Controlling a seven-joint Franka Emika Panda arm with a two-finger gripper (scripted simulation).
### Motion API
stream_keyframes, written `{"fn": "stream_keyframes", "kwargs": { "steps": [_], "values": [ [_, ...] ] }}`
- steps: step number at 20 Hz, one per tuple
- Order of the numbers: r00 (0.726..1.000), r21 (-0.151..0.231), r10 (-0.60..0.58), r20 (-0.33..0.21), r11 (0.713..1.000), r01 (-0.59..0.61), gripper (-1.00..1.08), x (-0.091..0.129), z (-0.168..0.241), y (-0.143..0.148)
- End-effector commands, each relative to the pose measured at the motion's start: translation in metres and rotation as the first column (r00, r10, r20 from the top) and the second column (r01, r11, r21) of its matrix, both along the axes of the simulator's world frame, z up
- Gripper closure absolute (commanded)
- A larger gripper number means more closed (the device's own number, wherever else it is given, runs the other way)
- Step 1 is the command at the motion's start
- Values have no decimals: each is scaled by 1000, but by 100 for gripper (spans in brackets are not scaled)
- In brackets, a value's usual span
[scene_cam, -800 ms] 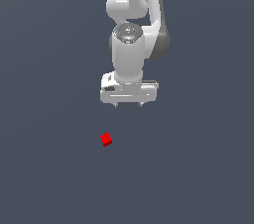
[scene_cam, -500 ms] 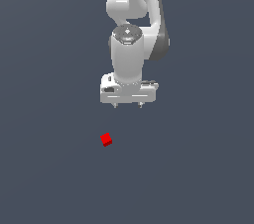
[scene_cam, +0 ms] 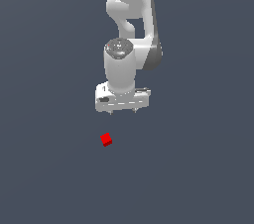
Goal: Pick up the red cube and move it to a goal position.
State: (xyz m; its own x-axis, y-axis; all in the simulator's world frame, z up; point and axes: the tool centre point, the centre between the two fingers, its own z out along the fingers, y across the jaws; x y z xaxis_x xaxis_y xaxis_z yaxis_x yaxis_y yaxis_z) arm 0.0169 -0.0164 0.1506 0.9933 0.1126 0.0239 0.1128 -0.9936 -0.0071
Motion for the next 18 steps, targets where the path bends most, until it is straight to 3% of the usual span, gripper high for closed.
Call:
{"fn": "stream_keyframes", "kwargs": {
  "steps": [1,18],
  "values": [
    [999,-1,34,-3,999,-34,-92,5,-13,-9],
    [954,-8,299,-19,954,-299,-92,56,-111,-69]
  ]
}}
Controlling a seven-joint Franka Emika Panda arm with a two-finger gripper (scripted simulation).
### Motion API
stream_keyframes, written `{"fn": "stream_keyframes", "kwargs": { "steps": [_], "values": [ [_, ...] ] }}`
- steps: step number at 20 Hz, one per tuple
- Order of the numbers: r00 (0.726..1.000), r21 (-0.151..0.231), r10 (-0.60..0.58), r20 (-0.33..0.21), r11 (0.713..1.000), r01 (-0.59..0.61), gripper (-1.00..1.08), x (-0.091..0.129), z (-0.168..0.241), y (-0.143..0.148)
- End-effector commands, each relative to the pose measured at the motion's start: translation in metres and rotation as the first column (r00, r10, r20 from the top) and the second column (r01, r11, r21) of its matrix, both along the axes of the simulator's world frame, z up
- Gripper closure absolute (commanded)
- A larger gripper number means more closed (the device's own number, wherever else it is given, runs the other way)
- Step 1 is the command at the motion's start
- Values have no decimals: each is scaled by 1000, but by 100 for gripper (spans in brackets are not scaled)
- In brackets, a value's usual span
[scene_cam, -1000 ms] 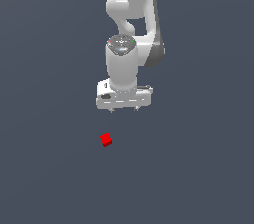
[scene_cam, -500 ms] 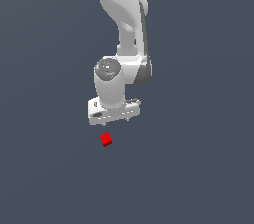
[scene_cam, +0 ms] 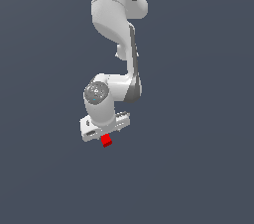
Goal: Pick up the red cube and move it to a goal position.
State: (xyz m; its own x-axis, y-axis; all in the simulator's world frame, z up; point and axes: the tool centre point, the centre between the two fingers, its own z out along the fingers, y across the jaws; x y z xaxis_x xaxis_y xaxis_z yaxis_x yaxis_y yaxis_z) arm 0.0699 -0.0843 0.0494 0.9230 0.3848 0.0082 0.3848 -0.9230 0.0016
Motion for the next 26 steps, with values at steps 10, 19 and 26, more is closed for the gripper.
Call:
{"fn": "stream_keyframes", "kwargs": {
  "steps": [10,19,26],
  "values": [
    [997,-2,76,-8,997,-76,-92,17,-29,-11],
    [997,-2,77,-8,997,-78,108,17,-29,-11],
    [997,-6,73,-4,997,-73,108,18,-25,-16]
  ]
}}
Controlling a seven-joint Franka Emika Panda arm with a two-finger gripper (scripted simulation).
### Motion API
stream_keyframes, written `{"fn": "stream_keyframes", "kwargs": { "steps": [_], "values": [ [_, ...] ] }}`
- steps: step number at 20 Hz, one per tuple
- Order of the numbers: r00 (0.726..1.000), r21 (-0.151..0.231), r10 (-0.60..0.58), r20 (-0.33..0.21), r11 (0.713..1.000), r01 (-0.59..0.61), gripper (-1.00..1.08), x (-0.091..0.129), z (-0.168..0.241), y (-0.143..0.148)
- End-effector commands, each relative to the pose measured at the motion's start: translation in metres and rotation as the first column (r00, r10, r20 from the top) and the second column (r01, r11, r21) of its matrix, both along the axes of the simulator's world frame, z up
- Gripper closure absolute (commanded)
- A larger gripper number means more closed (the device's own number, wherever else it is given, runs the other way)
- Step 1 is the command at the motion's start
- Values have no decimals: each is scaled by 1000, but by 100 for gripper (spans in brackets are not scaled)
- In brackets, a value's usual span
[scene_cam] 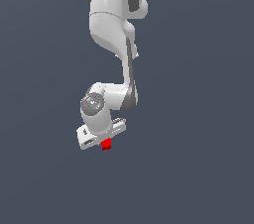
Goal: Pick up the red cube and move it to a goal position.
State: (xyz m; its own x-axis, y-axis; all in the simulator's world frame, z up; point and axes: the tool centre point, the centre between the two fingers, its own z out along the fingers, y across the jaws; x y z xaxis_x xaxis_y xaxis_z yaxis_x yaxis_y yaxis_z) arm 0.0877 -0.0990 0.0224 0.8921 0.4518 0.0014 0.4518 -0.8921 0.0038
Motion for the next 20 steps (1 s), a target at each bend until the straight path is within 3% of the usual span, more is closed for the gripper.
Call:
{"fn": "stream_keyframes", "kwargs": {
  "steps": [1,10,20],
  "values": [
    [1000,-1,-1,2,1000,1,108,0,3,-1],
    [1000,0,0,1,1000,0,108,-2,44,2],
    [1000,1,2,-1,1000,-2,108,-8,148,9]
  ]
}}
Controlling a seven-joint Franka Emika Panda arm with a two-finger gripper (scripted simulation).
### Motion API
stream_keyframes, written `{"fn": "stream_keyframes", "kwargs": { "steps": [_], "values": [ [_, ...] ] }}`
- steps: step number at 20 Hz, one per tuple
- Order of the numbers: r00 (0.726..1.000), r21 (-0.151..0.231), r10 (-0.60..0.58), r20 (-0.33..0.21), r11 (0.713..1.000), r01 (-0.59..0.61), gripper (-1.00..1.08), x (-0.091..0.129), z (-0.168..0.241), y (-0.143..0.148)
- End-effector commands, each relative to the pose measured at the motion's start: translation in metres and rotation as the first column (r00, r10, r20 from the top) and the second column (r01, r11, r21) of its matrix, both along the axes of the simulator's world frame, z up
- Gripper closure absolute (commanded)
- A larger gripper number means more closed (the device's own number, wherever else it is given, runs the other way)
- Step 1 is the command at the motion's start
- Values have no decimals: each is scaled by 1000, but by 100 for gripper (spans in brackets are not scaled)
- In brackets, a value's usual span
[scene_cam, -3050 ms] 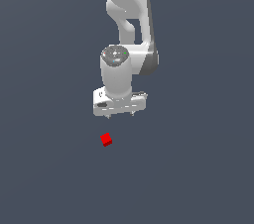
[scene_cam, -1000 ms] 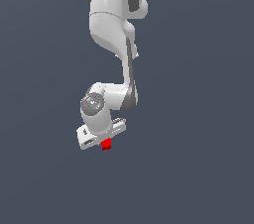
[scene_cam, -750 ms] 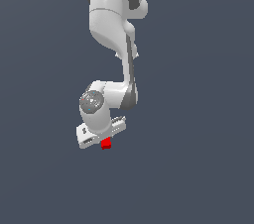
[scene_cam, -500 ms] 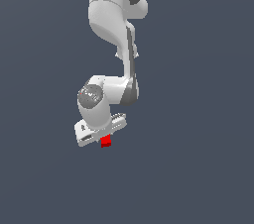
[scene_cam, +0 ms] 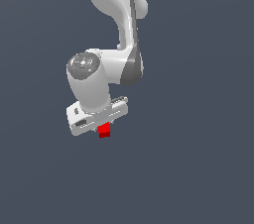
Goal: Pick up the red cube and move it to a goal position.
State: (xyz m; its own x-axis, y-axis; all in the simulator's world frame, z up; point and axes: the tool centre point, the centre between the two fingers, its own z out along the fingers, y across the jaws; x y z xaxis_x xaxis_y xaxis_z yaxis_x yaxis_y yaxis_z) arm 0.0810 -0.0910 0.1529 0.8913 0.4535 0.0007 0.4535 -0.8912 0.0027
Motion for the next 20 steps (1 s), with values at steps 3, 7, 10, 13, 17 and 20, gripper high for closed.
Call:
{"fn": "stream_keyframes", "kwargs": {
  "steps": [3,7,10,13,17,20],
  "values": [
    [1000,1,1,0,1000,-1,108,-2,51,3],
    [1000,1,2,-1,1000,-2,108,-3,89,6],
    [1000,2,2,-1,1000,-2,108,-3,110,7],
    [1000,2,2,-2,1000,-2,108,-3,125,8],
    [1000,2,2,-2,1000,-2,108,-2,136,8],
    [1000,2,2,-2,1000,-2,108,-1,138,8]
  ]
}}
